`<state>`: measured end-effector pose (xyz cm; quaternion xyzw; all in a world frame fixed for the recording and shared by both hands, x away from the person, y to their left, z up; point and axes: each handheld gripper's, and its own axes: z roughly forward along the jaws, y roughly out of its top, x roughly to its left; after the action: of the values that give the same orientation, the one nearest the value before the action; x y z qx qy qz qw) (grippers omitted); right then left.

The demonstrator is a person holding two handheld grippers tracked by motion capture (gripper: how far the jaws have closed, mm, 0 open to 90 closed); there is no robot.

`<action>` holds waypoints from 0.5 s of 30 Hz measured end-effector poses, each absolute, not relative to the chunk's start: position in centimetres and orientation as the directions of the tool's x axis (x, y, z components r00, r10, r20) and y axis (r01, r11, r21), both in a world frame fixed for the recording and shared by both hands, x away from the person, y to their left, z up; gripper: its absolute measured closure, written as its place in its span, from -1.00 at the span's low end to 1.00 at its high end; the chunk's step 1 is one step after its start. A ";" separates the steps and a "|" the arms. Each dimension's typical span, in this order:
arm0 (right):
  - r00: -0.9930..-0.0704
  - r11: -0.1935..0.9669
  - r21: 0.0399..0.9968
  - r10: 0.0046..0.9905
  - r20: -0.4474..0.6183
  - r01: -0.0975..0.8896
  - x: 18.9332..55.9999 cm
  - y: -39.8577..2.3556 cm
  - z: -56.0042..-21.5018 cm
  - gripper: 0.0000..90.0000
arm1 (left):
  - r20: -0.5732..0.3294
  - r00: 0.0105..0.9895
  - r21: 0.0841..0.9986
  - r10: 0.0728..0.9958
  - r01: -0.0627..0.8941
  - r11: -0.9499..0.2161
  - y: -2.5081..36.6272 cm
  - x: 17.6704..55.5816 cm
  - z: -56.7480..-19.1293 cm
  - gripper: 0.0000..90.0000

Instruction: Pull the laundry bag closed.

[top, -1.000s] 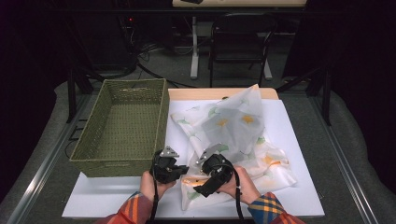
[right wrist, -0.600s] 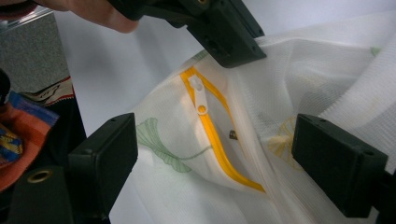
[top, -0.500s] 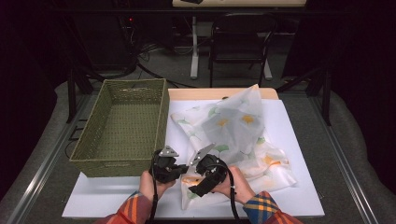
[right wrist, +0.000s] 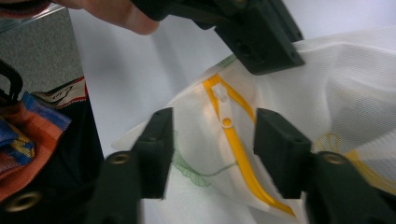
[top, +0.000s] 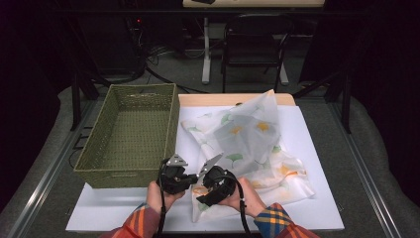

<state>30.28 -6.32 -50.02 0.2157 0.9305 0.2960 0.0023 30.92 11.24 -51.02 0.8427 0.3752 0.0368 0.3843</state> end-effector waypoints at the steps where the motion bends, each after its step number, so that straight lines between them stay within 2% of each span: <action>1: -0.911 0.739 0.549 0.396 0.115 0.391 30.3 -6.2 -50.1 0.21 | -0.225 0.719 0.675 0.658 0.602 -0.427 11.3 30.9 -51.0 0.97; 7: -0.910 0.748 0.534 0.401 0.110 0.394 30.5 -5.7 -50.6 0.47 | -0.227 0.718 0.678 0.658 0.601 -0.422 11.2 30.8 -51.0 0.97; 15: -0.900 0.757 0.502 0.421 0.116 0.419 30.9 -5.1 -51.4 0.62 | -0.227 0.718 0.680 0.658 0.600 -0.421 11.1 30.7 -50.9 0.97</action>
<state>30.89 -5.12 -51.39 0.2240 0.9372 0.2673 0.0021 30.66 11.08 -50.86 0.8420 0.3735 0.0372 0.3874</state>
